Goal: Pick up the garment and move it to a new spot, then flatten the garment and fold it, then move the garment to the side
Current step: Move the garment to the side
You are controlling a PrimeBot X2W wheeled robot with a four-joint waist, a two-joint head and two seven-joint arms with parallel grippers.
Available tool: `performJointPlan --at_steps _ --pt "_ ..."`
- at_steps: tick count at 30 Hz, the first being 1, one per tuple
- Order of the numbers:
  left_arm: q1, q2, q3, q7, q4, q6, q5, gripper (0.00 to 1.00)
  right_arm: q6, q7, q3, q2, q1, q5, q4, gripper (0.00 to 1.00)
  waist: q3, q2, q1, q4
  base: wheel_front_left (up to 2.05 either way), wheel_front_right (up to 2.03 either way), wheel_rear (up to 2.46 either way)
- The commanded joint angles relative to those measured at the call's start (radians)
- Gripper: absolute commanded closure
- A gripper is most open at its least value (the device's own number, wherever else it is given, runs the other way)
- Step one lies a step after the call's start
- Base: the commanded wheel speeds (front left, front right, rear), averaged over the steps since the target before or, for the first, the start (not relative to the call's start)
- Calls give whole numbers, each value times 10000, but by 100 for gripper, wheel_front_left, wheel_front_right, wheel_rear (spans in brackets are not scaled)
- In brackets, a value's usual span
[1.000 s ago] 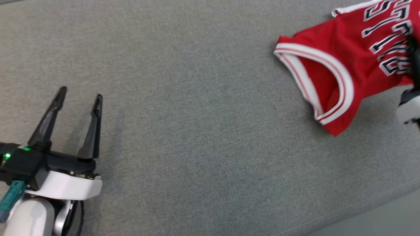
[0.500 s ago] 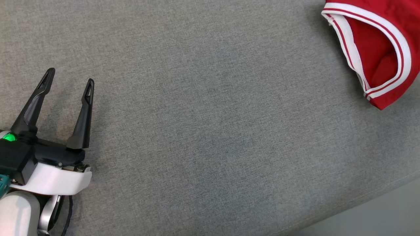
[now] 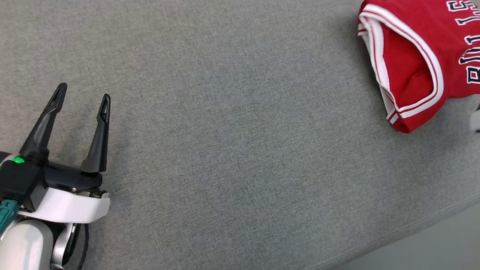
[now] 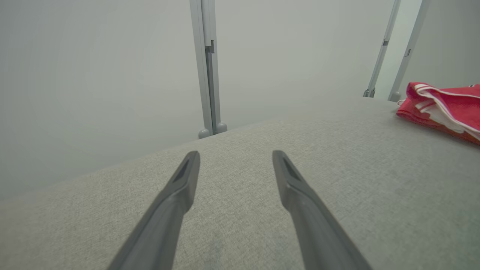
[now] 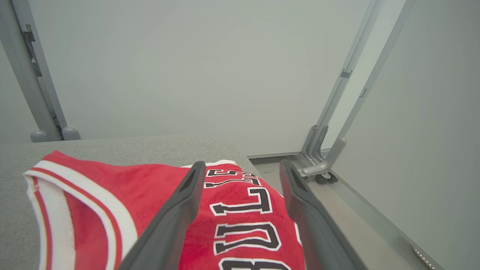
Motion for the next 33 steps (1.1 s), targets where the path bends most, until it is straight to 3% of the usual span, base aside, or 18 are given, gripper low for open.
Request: performJointPlan --at_steps 1,15,21,33 --pt "162 -82 -3 -104 120 92 -80 0 -3 -51 26 166 331 54 -233 0 -319 0 -1 98 0 0 0" --pt "1037 -1035 -91 -1007 1436 402 -793 0 -3 -53 1046 1480 3196 392 -2249 0 -2372 0 -1 1293 0 0 0" --pt "1445 -1349 -141 -1248 1982 425 -991 0 -3 -26 1434 1506 4080 170 -2800 0 -3262 0 -1 1977 0 0 0" --pt "2632 -1379 -151 -1333 2582 458 -1220 0 -3 749 1399 1690 5978 -250 -4016 0 -4961 0 -1 2789 0 0 0"
